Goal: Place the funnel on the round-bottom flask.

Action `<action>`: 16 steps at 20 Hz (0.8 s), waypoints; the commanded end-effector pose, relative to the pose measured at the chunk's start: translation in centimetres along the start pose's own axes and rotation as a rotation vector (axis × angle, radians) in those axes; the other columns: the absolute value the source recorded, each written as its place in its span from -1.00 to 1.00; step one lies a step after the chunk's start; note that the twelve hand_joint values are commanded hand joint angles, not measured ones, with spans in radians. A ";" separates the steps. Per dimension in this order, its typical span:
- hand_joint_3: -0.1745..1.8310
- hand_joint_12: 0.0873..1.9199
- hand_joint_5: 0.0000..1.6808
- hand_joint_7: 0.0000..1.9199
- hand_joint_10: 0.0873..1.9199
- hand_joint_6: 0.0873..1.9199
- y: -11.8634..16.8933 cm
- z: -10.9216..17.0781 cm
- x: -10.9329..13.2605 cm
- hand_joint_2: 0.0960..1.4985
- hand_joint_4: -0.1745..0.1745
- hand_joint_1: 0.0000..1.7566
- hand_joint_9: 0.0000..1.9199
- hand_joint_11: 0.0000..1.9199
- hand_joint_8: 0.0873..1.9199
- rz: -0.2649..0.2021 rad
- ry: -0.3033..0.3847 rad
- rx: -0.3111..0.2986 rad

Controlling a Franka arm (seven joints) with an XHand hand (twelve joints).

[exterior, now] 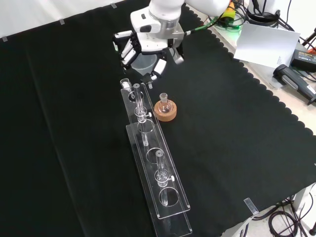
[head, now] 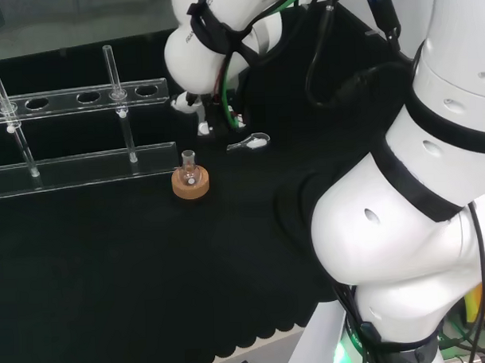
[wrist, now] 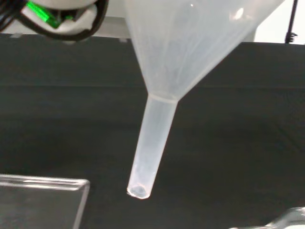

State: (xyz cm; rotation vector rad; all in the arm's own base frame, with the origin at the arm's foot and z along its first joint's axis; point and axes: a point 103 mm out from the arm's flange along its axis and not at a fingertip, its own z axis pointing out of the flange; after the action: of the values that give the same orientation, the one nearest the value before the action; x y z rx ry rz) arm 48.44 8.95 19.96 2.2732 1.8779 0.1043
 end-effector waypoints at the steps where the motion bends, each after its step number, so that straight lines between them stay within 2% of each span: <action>1: -0.24 0.63 0.27 0.35 -0.80 -0.02 -1.6 -0.9 2.3 -0.02 1.00 0.20 0.28 -0.85 -0.10 -0.046 0.016 0.003; 16: -0.23 0.63 0.27 0.36 -0.80 -0.01 -2.4 -1.0 2.6 -0.04 1.00 0.20 0.29 -0.85 -0.10 -0.048 0.018 0.010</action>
State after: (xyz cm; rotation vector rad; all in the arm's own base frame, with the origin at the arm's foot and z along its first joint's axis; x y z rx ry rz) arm 46.50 11.90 20.30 2.2384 1.9439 0.1105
